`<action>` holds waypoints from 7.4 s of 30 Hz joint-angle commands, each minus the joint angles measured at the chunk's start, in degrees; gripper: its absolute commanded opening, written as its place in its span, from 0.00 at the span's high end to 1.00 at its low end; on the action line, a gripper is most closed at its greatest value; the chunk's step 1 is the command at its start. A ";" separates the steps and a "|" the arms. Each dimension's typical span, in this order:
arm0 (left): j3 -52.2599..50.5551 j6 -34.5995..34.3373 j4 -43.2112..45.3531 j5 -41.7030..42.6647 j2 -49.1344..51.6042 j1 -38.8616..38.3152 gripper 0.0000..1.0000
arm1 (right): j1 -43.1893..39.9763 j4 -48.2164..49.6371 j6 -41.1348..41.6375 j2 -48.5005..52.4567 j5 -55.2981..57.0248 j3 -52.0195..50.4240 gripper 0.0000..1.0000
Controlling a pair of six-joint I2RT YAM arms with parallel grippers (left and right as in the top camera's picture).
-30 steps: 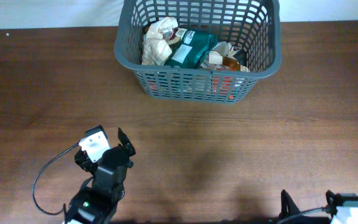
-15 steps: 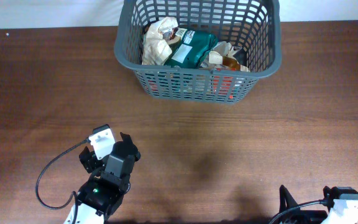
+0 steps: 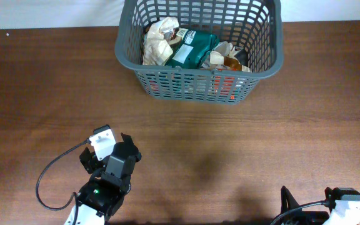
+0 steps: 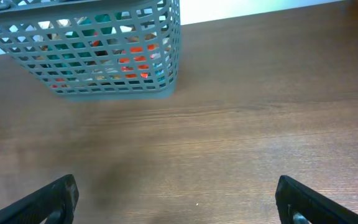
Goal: Pack container
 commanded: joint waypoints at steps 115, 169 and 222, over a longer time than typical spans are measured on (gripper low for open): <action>-1.90 0.44 -14.14 18.53 -36.17 22.58 0.01 | 10.47 74.69 0.09 -9.70 -15.82 -60.04 0.01; -21.03 3.65 14.01 20.41 -49.99 26.25 0.01 | 10.47 74.69 0.09 -9.70 -15.82 -60.04 0.01; -21.00 6.82 14.03 20.61 -49.11 26.25 0.01 | 10.47 74.69 0.09 -9.70 -15.82 -60.04 0.01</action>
